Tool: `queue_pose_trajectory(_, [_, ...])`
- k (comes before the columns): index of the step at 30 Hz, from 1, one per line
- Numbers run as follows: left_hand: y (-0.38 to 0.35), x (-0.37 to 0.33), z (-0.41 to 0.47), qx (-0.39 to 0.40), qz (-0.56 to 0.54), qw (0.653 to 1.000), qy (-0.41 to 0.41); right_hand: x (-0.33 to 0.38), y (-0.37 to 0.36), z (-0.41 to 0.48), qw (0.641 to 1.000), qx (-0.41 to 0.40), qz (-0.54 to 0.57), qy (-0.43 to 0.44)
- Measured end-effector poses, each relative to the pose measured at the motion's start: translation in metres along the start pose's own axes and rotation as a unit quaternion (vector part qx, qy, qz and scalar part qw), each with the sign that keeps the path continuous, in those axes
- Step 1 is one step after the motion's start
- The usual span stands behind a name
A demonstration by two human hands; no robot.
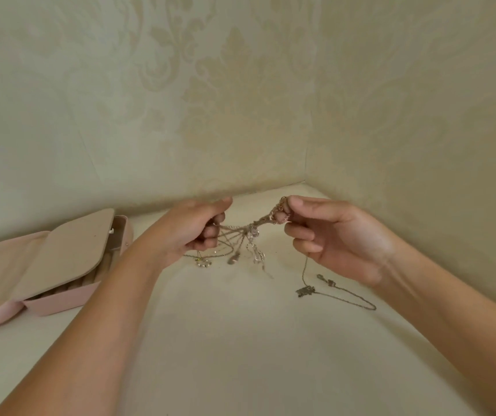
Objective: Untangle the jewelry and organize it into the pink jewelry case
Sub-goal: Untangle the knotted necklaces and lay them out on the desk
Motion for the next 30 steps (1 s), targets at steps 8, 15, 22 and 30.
queue_pose_trajectory(8, [-0.028, -0.005, -0.012, 0.212, 0.073, 0.971, -0.078, -0.006, 0.005, 0.003, 0.981, -0.027, -0.194, 0.000])
queue_pose_trajectory(15, [-0.044, -0.016, -0.010, 0.197, -0.073, 0.967, -0.145, -0.004, 0.003, 0.003, 0.977, -0.036, -0.209, 0.006])
queue_pose_trajectory(22, [-0.035, -0.032, -0.011, 0.219, -0.363, 0.887, -0.183, 0.000, 0.027, 0.004, 0.972, -0.138, -0.188, 0.016])
queue_pose_trajectory(30, [-0.032, -0.021, -0.006, 0.263, -0.396, 0.876, -0.083, -0.005, 0.036, 0.005, 0.978, -0.167, -0.122, -0.021])
Point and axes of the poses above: each hand's wrist, its own z-axis towards the middle knuckle, its own y-axis out of the back of the hand, x = y × z, the point moved 6 cm from there along z, towards the middle knuckle, and after that the axes turned 8 degrees about z, right-handed, at the moved point
